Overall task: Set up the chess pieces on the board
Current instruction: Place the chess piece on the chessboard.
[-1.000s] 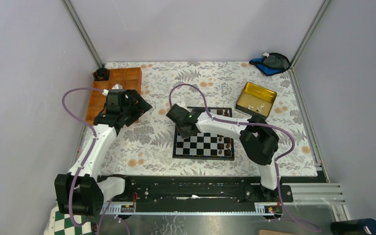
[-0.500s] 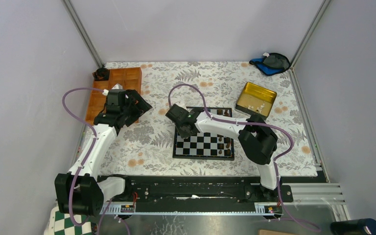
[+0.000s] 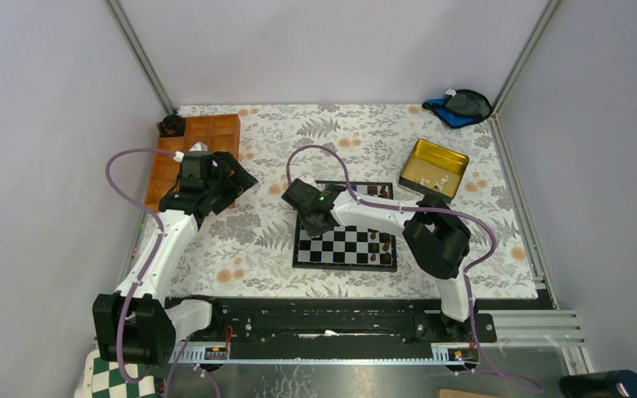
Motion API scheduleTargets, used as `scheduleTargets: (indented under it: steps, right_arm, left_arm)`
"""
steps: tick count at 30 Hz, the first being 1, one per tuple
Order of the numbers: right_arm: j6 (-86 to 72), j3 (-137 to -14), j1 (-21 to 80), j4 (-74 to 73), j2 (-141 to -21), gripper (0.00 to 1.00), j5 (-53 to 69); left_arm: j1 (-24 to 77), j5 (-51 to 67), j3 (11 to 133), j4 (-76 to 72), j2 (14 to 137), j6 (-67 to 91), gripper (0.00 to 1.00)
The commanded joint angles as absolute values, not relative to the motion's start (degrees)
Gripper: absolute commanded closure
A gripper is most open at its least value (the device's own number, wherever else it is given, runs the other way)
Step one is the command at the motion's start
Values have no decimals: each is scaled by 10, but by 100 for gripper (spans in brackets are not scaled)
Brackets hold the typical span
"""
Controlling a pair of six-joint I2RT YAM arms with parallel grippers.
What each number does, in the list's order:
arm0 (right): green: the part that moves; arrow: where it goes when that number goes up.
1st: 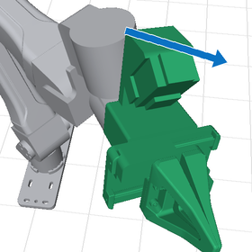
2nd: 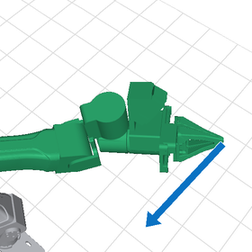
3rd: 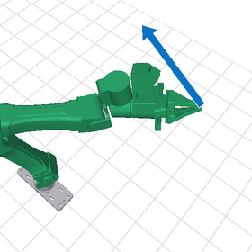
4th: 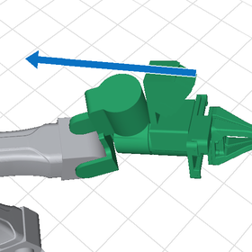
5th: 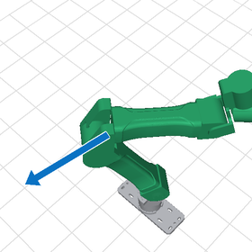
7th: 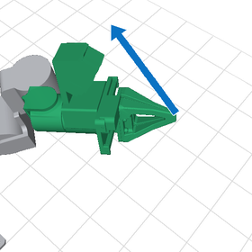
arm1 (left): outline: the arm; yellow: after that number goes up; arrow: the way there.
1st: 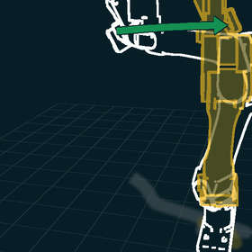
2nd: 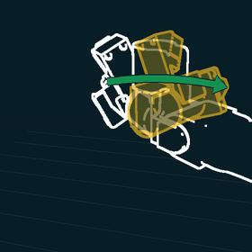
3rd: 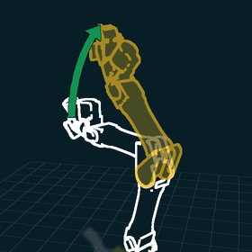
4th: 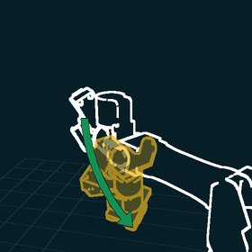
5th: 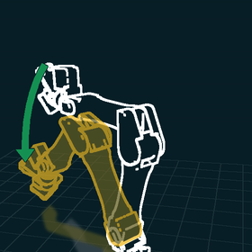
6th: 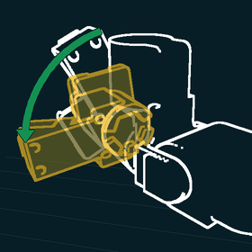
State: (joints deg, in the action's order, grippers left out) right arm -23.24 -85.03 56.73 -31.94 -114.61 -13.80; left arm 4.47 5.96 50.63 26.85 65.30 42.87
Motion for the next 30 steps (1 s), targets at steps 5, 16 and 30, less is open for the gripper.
scheduleTargets:
  steps: [5, 16, 30]
  right_arm:
    - [-235, -842, 566, -311, -1130, 82, -123]
    - [-220, -857, 566, -312, -1118, 62, -134]
    - [-217, -917, 545, -350, -1030, 58, -230]
  left_arm:
    - [47, 54, 497, 256, 645, 431, 4]
    - [47, 54, 500, 254, 649, 428, 5]
    - [47, 52, 510, 251, 653, 424, 4]
